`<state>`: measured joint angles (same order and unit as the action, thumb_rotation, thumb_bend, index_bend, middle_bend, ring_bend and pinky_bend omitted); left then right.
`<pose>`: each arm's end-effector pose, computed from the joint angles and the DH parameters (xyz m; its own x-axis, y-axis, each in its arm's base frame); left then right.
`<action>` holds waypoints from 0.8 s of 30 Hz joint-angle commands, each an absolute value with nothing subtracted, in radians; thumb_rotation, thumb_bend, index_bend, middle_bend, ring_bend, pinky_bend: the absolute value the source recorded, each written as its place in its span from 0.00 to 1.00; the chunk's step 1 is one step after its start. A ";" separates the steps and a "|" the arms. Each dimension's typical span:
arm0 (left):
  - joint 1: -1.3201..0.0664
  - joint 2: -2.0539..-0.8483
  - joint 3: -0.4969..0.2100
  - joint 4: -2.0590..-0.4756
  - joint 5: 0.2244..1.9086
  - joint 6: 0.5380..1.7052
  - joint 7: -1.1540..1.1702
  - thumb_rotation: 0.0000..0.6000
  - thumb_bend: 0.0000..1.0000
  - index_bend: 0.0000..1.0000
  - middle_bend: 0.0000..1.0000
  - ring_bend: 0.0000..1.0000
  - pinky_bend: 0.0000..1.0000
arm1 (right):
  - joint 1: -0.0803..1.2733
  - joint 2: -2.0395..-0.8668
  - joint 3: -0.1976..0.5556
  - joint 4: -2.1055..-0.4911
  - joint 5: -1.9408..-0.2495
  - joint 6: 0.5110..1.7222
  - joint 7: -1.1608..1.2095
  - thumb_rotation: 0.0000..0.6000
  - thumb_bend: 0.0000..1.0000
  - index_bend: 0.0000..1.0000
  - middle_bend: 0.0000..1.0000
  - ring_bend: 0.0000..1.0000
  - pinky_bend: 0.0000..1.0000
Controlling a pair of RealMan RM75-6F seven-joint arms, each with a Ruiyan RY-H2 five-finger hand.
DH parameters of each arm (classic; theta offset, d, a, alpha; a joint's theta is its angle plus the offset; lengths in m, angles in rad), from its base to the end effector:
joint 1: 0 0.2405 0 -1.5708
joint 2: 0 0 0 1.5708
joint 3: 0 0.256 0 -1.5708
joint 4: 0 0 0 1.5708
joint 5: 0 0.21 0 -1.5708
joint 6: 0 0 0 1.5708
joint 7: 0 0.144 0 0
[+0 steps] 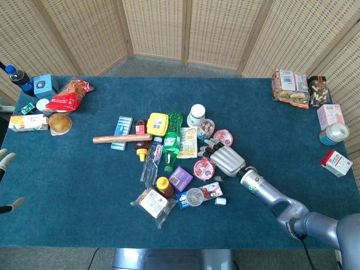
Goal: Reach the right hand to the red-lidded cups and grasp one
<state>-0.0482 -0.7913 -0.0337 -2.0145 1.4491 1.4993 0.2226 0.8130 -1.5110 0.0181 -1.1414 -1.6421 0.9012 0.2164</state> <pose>-0.2602 0.1622 0.2217 0.5238 0.0381 0.8510 0.8493 0.0545 -0.5252 -0.1820 -0.3634 -0.0102 0.5842 -0.2642 0.7674 -0.7006 -0.6415 0.3125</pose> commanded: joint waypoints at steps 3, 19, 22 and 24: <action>-0.048 -0.792 -0.032 -2.018 1.454 1.501 0.225 1.00 0.01 0.10 0.00 0.00 0.00 | 0.807 -1.505 0.005 -1.144 -1.652 0.925 0.241 1.00 0.00 0.47 0.55 0.30 0.45; -0.050 -0.792 -0.027 -2.022 1.465 1.495 0.219 1.00 0.01 0.10 0.00 0.00 0.00 | 0.757 -1.341 0.038 -1.328 -1.597 1.013 0.172 1.00 0.00 0.50 0.59 0.35 0.51; -0.051 -0.792 -0.025 -2.024 1.471 1.494 0.218 1.00 0.01 0.10 0.00 0.00 0.00 | 0.751 -1.307 0.052 -1.378 -1.579 1.019 0.144 1.00 0.00 0.50 0.59 0.35 0.51; -0.050 -0.791 -0.024 -2.026 1.474 1.496 0.216 1.00 0.02 0.10 0.00 0.00 0.00 | 0.748 -1.287 0.062 -1.412 -1.566 1.022 0.128 1.00 0.00 0.50 0.59 0.35 0.51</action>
<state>-0.0500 -0.7913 -0.0241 -2.0254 1.4742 1.4956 0.2158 0.7533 -1.3067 0.0507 -1.3879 -1.5798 1.0161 0.1450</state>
